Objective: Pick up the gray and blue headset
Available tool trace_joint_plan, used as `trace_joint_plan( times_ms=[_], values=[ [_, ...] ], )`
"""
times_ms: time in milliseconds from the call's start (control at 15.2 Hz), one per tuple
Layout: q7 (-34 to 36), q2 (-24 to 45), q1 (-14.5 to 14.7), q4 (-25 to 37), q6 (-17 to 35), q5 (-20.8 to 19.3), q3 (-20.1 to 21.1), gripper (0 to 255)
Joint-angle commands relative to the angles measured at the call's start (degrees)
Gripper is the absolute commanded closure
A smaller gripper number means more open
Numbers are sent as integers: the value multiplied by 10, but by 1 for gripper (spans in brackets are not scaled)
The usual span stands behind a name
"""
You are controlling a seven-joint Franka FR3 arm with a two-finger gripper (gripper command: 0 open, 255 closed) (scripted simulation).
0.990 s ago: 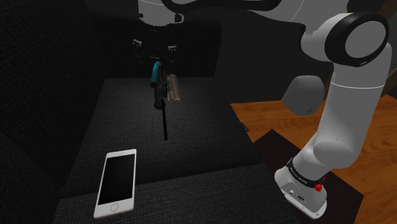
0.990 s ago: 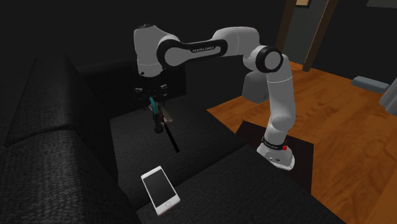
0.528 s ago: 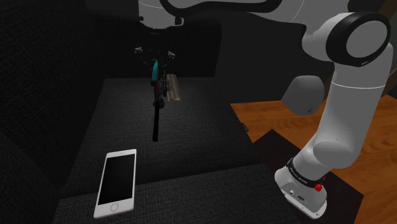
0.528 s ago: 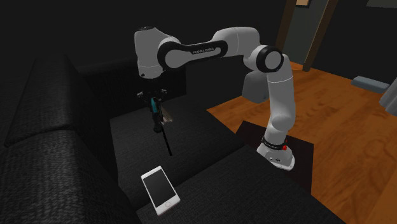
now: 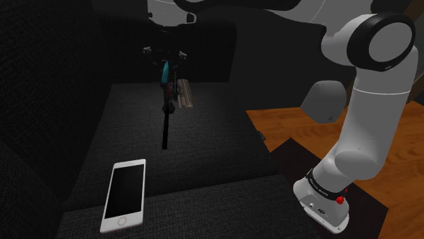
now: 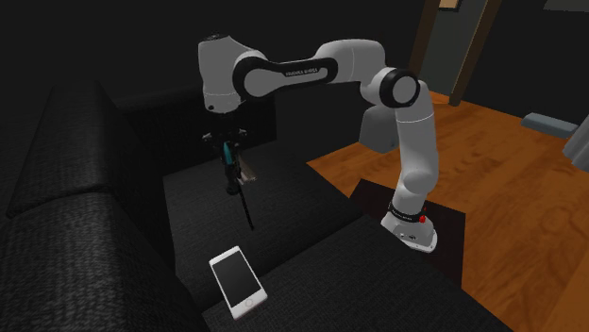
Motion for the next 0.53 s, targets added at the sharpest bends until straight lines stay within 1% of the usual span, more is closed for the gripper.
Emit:
trace_joint_plan(
  times_ms=[0,462],
  values=[
    [0,4,4,19,-16,-2,0,255],
    [2,27,29,110,-84,-17,-2,255]
  ],
)
